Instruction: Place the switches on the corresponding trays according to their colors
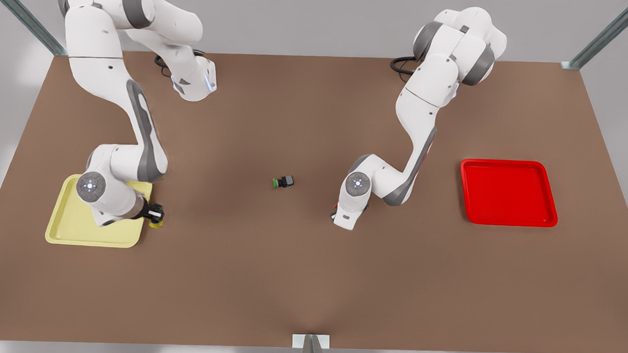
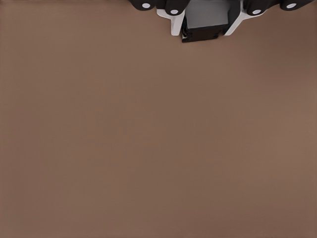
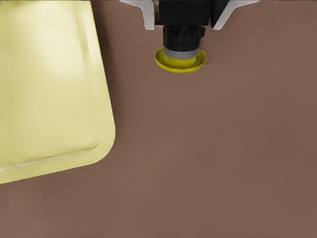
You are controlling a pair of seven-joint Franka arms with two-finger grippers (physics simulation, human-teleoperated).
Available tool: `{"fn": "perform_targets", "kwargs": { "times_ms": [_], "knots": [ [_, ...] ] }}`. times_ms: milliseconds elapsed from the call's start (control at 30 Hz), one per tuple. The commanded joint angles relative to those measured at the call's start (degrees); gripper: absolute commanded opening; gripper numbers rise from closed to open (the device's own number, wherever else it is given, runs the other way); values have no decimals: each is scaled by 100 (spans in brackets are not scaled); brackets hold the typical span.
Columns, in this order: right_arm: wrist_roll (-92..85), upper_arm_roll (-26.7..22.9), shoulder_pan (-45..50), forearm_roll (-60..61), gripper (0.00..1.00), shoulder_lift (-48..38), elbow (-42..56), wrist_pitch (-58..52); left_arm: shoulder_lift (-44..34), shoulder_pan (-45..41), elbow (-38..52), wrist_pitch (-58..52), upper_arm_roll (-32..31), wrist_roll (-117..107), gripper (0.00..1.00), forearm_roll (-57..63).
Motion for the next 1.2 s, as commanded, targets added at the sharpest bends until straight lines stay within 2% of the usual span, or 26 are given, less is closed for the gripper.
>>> {"fn": "perform_targets", "kwargs": {
  "times_ms": [0, 200, 267, 467, 633, 700, 867, 967, 1033, 1167],
  "knots": [
    [-227, 5, -145, -36, 54, -1, 0, -2, -10, 0, 0, -7, 0, 5, 49, -34],
    [-2091, 14, -1438, -555, 54, -9, -193, 33, -106, 35, 9, -130, -9, 5, 48, 10],
    [-2320, 14, -1587, -564, 100, 78, -202, 112, -185, 44, 9, -157, -9, 22, 48, 10],
    [-2320, 14, -1579, -564, 100, 114, -193, 103, -642, 404, 53, -693, -35, 312, 48, 45],
    [-2294, 93, -1473, -555, 100, 87, -62, 25, -941, 1072, 61, -1062, -237, 1024, 48, 45],
    [-1838, 796, -1421, -520, 100, 96, 562, -643, -1011, 1441, 53, -1220, -422, 1305, 48, 45],
    [317, 761, 952, -686, 100, 219, 2311, -2384, -1178, 2171, 53, -1642, -633, 2061, 47, 45],
    [325, 770, 1207, -898, 100, 140, 2980, -3192, -1468, 2803, -105, -1958, -958, 2536, 48, 45],
    [282, 761, 1173, -880, 100, -422, 2813, -3289, -1732, 3260, -378, -2090, -1177, 2896, 48, 45],
    [290, 761, 1111, -810, 100, -1134, 2382, -3562, -1908, 3779, -527, -2292, -1213, 3661, 48, 45]
  ]
}}
